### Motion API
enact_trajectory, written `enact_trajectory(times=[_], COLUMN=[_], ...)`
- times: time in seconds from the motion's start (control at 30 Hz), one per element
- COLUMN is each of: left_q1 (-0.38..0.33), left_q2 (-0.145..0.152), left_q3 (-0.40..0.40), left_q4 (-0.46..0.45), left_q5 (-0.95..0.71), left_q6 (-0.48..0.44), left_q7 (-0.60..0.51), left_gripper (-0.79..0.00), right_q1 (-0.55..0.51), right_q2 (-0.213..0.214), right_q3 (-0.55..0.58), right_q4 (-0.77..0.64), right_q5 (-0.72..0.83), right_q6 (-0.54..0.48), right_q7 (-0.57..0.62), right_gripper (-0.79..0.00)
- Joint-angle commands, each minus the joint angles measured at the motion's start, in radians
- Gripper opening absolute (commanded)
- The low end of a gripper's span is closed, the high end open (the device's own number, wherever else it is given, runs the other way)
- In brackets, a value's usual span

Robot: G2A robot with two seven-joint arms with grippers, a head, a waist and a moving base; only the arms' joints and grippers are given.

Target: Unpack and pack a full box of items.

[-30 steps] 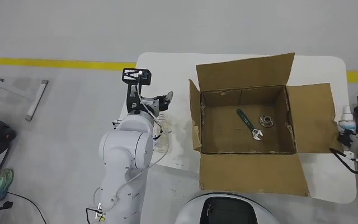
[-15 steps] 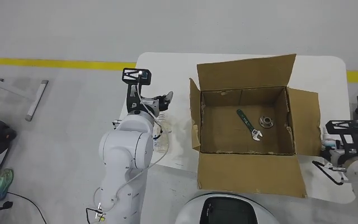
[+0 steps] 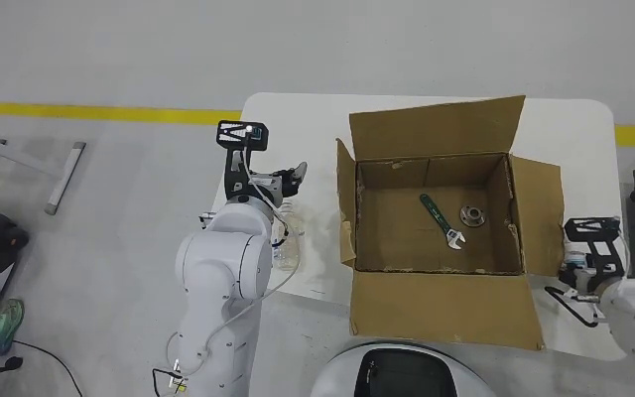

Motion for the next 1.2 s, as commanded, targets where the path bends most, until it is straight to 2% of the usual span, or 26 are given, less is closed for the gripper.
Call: enact_trajectory(times=[0.0, 0.07, 0.17, 0.23, 0.3, 0.33, 0.37, 0.4, 0.53, 0.63, 0.67, 0.73, 0.8, 0.87, 0.93, 1.03, 1.1, 1.13, 1.17], left_q1=[0.000, 0.000, 0.000, 0.000, 0.000, 0.000, 0.000, 0.000, 0.000, 0.000, 0.000, 0.000, 0.000, 0.000, 0.000, 0.000, 0.000, 0.000, 0.000], left_q2=[0.000, 0.000, 0.000, 0.000, 0.000, 0.000, 0.000, 0.000, 0.000, 0.000, 0.000, 0.000, 0.000, 0.000, 0.000, 0.000, 0.000, 0.000, 0.000], left_q3=[0.000, 0.000, 0.000, 0.000, 0.000, 0.000, 0.000, 0.000, 0.000, 0.000, 0.000, 0.000, 0.000, 0.000, 0.000, 0.000, 0.000, 0.000, 0.000], left_q4=[0.000, 0.000, 0.000, 0.000, 0.000, 0.000, 0.000, 0.000, 0.000, 0.000, 0.000, 0.000, 0.000, 0.000, 0.000, 0.000, 0.000, 0.000, 0.000], left_q5=[0.000, 0.000, 0.000, 0.000, 0.000, 0.000, 0.000, 0.000, 0.000, 0.000, 0.000, 0.000, 0.000, 0.000, 0.000, 0.000, 0.000, 0.000, 0.000], left_q6=[0.000, 0.000, 0.000, 0.000, 0.000, 0.000, 0.000, 0.000, 0.000, 0.000, 0.000, 0.000, 0.000, 0.000, 0.000, 0.000, 0.000, 0.000, 0.000], left_q7=[0.000, 0.000, 0.000, 0.000, 0.000, 0.000, 0.000, 0.000, 0.000, 0.000, 0.000, 0.000, 0.000, 0.000, 0.000, 0.000, 0.000, 0.000, 0.000], left_gripper=[0.000, 0.000, 0.000, 0.000, 0.000, 0.000, 0.000, 0.000, 0.000, 0.000, 0.000, 0.000, 0.000, 0.000, 0.000, 0.000, 0.000, 0.000, 0.000], right_q1=[0.006, 0.010, 0.013, 0.009, -0.001, -0.010, -0.013, -0.016, 0.036, 0.085, 0.100, 0.128, 0.165, 0.187, 0.222, 0.276, 0.322, 0.334, 0.353], right_q2=[0.000, 0.001, 0.001, 0.000, -0.002, -0.004, -0.005, -0.006, -0.001, 0.002, 0.002, 0.005, 0.010, 0.013, 0.016, 0.015, 0.012, 0.010, 0.008], right_q3=[0.003, 0.010, 0.034, 0.079, 0.126, 0.165, 0.185, 0.209, 0.244, 0.240, 0.238, 0.220, 0.162, 0.097, -0.001, -0.177, -0.316, -0.352, -0.410], right_q4=[-0.005, -0.013, -0.042, -0.104, -0.170, -0.232, -0.266, -0.281, -0.281, -0.281, -0.281, -0.281, -0.281, -0.281, -0.281, -0.281, -0.281, -0.281, -0.281], right_q5=[-0.005, -0.007, -0.001, 0.017, 0.032, 0.054, 0.063, 0.074, 0.112, 0.142, 0.159, 0.183, 0.206, 0.207, 0.172, 0.108, 0.046, 0.021, -0.020], right_q6=[-0.002, -0.003, 0.001, 0.023, 0.045, 0.061, 0.064, 0.059, -0.024, -0.039, -0.052, -0.098, -0.177, -0.223, -0.256, -0.235, -0.199, -0.181, -0.164], right_q7=[0.009, 0.015, 0.022, 0.013, 0.002, -0.013, -0.026, -0.046, -0.143, -0.180, -0.198, -0.241, -0.291, -0.297, -0.286, -0.238, -0.169, -0.145, -0.107], right_gripper=[-0.169, -0.172, -0.092, -0.108, -0.157, -0.215, -0.376, -0.394, -0.382, -0.302, -0.329, -0.326, -0.305, -0.268, -0.271, -0.283, -0.308, -0.345, -0.329])
